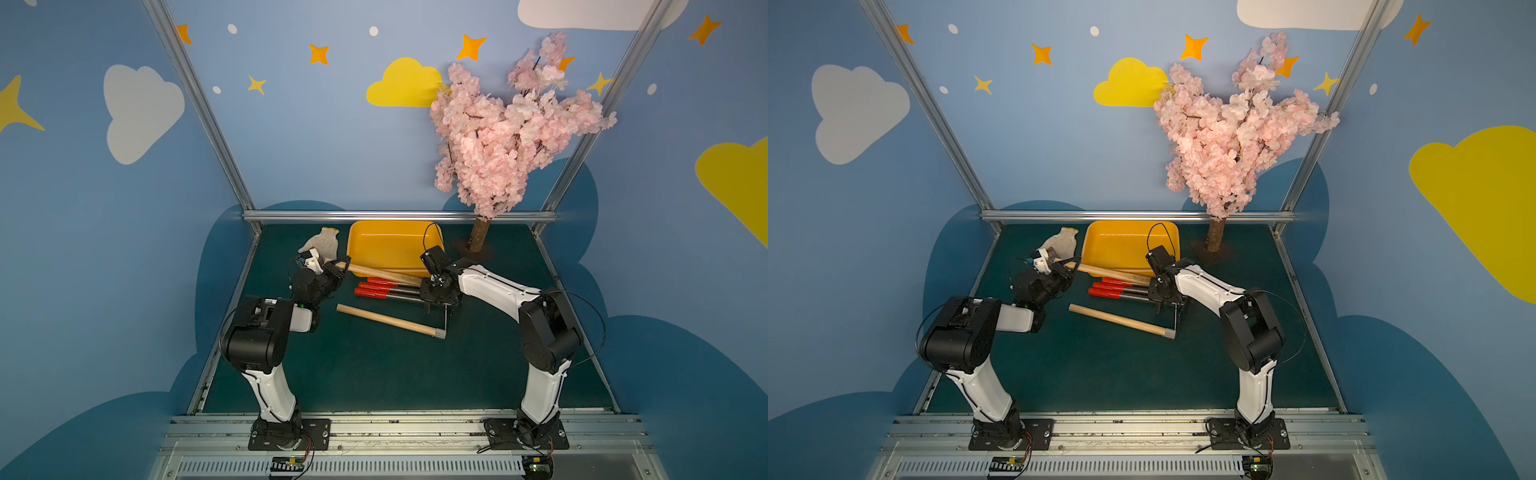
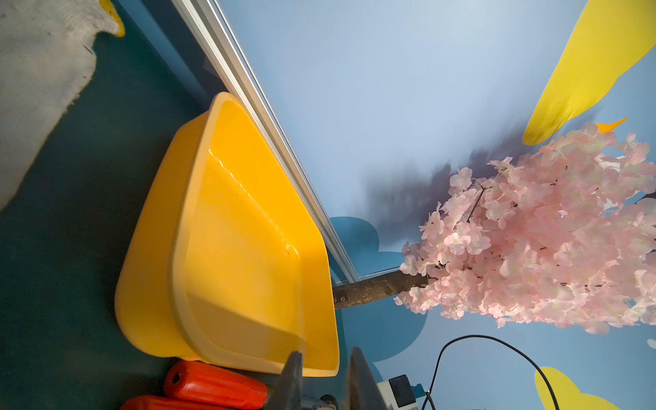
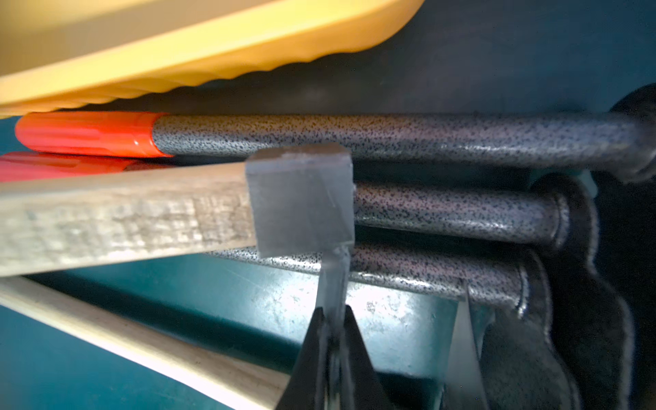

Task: Put the small hoe into the storage box
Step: Pick up the hoe from the center of the board.

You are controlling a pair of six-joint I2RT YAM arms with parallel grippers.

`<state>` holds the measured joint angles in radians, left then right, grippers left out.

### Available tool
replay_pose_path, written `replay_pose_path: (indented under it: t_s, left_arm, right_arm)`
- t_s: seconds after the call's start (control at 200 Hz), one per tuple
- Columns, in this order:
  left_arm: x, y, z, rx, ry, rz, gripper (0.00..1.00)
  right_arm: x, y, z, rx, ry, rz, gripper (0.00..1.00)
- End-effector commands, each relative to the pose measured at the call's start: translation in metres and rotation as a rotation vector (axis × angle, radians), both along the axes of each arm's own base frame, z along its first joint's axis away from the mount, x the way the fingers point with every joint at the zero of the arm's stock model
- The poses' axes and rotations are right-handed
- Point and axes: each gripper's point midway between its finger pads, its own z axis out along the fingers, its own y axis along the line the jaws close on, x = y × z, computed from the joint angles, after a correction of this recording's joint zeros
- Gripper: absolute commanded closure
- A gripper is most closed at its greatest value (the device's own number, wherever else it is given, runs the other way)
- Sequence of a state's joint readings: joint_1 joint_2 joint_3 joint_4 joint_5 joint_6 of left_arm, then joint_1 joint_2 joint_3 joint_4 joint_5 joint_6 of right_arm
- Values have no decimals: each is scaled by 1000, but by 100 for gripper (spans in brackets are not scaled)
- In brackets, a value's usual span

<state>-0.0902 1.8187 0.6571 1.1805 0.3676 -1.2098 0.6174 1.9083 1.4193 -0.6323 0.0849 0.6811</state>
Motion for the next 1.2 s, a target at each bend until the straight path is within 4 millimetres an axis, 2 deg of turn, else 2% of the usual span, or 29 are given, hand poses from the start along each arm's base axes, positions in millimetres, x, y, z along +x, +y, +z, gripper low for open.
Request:
replay_pose_path:
  t_s: [0.0, 0.1, 0.17, 0.205, 0.275, 0.33, 0.425, 0.606, 0.821, 0.911, 1.021, 1.196]
  left_arm:
    - [-6, 0, -2, 85, -44, -11, 97]
    - [-10, 2, -2, 89, -45, -11, 97]
    - [-12, 3, 0, 96, -49, -10, 96]
    - [-12, 3, 0, 99, -49, -11, 92]
    - [-14, 5, 3, 107, -55, -9, 76]
    - [-15, 5, 4, 115, -57, -11, 69]
    - [-17, 5, 4, 123, -56, -11, 65]
    - [-20, 7, 1, 127, -50, -9, 50]
    - [-25, 12, 4, 159, -44, -2, 42]
    - [-30, 15, -6, 188, -16, -2, 40]
    - [-39, 24, -22, 201, 26, 21, 36]
    - [-45, 38, -26, 209, 44, 47, 29]
  right_arm:
    - [-1, -11, -29, -71, 40, 8, 100]
    - [-2, -10, -26, -65, 38, 13, 100]
    - [0, -11, -16, -64, 15, 17, 100]
    - [0, -12, -10, -69, 5, 20, 100]
    - [2, -15, 4, -73, -24, 26, 100]
    - [2, -17, 15, -78, -46, 32, 100]
    - [4, -21, 32, -87, -81, 36, 100]
    - [9, -24, 57, -103, -129, 53, 100]
    - [14, -29, 92, -110, -193, 64, 100]
    - [18, -34, 105, -105, -218, 55, 100]
    - [28, -41, 120, -99, -256, 20, 100]
    - [66, -46, 150, -87, -392, -23, 100]
